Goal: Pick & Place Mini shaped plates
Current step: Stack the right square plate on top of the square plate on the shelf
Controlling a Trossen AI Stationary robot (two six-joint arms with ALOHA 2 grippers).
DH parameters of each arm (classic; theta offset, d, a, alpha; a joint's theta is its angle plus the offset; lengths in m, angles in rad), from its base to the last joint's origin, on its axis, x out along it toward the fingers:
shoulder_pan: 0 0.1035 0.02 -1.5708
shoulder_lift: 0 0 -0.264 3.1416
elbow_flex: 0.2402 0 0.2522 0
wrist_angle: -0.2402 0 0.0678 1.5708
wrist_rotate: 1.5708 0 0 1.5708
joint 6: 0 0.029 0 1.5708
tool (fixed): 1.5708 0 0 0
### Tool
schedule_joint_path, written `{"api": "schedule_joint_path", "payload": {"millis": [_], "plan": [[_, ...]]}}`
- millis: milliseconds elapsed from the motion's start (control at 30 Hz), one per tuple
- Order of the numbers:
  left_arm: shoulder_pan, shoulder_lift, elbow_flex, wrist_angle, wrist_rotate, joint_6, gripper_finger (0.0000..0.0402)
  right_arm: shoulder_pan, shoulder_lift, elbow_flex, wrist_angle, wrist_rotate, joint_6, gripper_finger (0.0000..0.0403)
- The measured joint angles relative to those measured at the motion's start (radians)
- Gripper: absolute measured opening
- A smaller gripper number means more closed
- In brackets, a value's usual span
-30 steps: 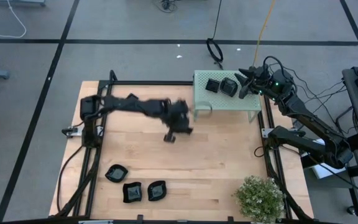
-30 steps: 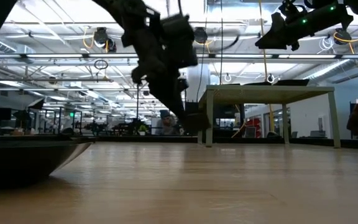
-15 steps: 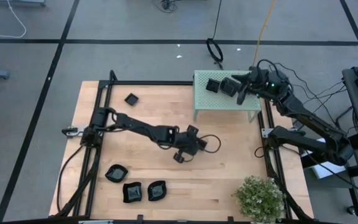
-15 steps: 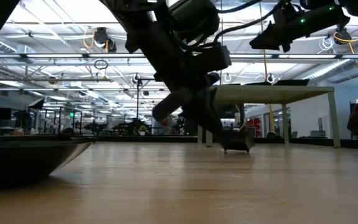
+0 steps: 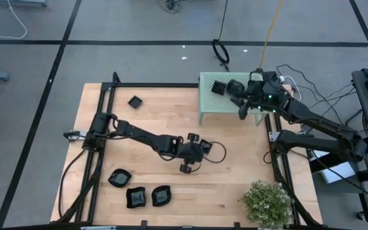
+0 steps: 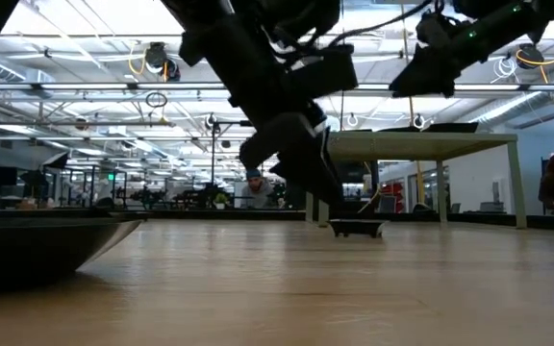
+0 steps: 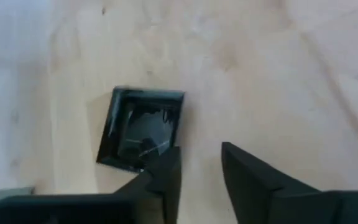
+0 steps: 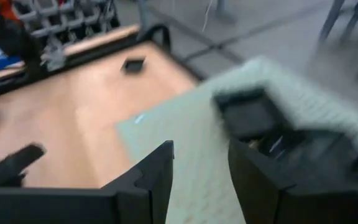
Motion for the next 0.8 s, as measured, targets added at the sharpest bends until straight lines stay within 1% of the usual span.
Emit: {"api": "schedule_joint_path", "payload": {"millis": [100,200,267,333,400,467,533,567,633,733,800], "plan": [[-0.021,-0.029,0.000,-0.063,-0.030,-0.001,0.0148,0.057,0.006,-0.026,-0.058,-0.003,0.102,0.0152],[-0.033,-0.068,0.001,-0.123,-0.101,-0.010,0.0165,0.134,0.010,-0.097,-0.028,-0.003,0.211,0.0157],[-0.042,-0.103,0.000,-0.176,-0.167,-0.046,0.0171,0.197,0.016,-0.161,0.055,-0.002,0.286,0.0156],[-0.049,-0.143,0.000,-0.210,-0.226,-0.104,0.0172,0.262,0.019,-0.234,0.194,0.021,0.330,0.0152],[-0.055,-0.189,0.000,-0.245,-0.269,-0.173,0.0169,0.332,0.028,-0.303,0.341,0.027,0.409,0.0148],[-0.060,-0.229,0.000,-0.252,-0.296,-0.246,0.0164,0.404,0.054,-0.366,0.425,0.067,0.446,0.0146],[-0.061,-0.275,0.000,-0.257,-0.310,-0.311,0.0159,0.468,0.075,-0.392,0.490,0.138,0.433,0.0145],[-0.061,-0.298,0.000,-0.252,-0.311,-0.339,0.0157,0.494,0.077,-0.388,0.511,0.190,0.404,0.0145],[-0.060,-0.341,0.000,-0.252,-0.312,-0.382,0.0153,0.539,0.085,-0.383,0.519,0.249,0.328,0.0146],[-0.059,-0.397,0.000,-0.253,-0.313,-0.436,0.0148,0.583,0.097,-0.389,0.516,0.255,0.241,0.0145],[-0.060,-0.430,0.000,-0.252,-0.307,-0.472,0.0148,0.606,0.104,-0.385,0.544,0.226,0.207,0.0144]]}}
